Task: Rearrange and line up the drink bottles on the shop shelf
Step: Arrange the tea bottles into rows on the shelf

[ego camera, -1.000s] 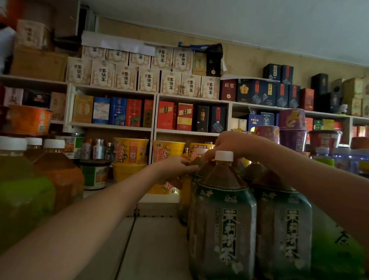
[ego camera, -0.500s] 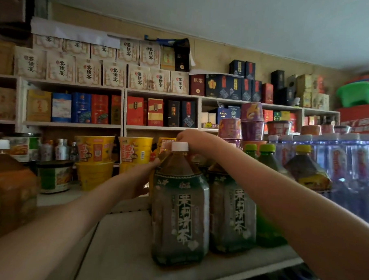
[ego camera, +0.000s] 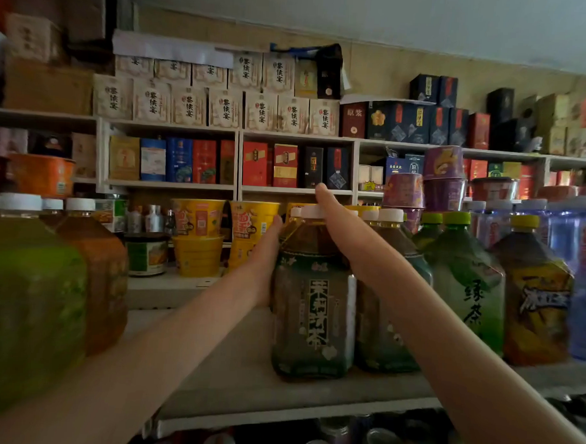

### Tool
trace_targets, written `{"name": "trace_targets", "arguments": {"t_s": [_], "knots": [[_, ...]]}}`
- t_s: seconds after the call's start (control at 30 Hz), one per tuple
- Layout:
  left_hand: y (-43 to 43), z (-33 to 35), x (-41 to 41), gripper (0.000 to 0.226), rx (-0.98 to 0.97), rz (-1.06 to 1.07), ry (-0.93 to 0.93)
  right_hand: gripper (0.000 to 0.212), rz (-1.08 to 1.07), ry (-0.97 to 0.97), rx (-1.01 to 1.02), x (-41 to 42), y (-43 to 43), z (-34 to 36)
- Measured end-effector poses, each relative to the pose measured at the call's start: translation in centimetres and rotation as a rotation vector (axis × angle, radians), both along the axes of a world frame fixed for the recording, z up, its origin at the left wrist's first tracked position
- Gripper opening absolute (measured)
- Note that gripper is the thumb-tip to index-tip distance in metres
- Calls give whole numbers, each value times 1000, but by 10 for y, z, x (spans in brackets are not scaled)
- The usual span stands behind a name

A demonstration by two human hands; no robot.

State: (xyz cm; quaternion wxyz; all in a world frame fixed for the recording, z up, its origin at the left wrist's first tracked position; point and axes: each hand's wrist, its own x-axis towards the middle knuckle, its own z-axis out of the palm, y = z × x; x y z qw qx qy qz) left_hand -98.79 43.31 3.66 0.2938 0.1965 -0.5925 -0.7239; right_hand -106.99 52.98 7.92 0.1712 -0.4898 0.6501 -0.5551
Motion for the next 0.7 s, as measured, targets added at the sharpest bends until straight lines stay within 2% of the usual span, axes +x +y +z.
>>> {"name": "trace_targets", "arguments": {"t_s": [0.13, 0.23, 0.3, 0.37, 0.43, 0.53, 0.6, 0.7], "knots": [[13, 1, 4, 66, 9, 78, 17, 74, -131, 216, -89, 11, -4, -7], [19, 2, 7, 64, -2, 92, 36, 58, -141, 257, -126, 13, -1, -9], [24, 4, 8, 61, -17, 133, 36, 46, -159, 360, -172, 13, 2, -12], [30, 8, 11, 59, -73, 201, 32, 43, -207, 430, -287, 14, 3, -18], [37, 10, 16, 53, -171, 242, 7, 53, -277, 422, -423, 17, 5, -24], [49, 12, 27, 29, -397, 371, -26, 59, -333, 596, -573, 32, 5, -36], [53, 11, 41, 20, -564, 502, -73, 57, -299, 667, -674, 46, 7, -44], [60, -1, 70, 23, -642, 609, -16, 55, -196, 683, -746, 66, 11, -56]]}}
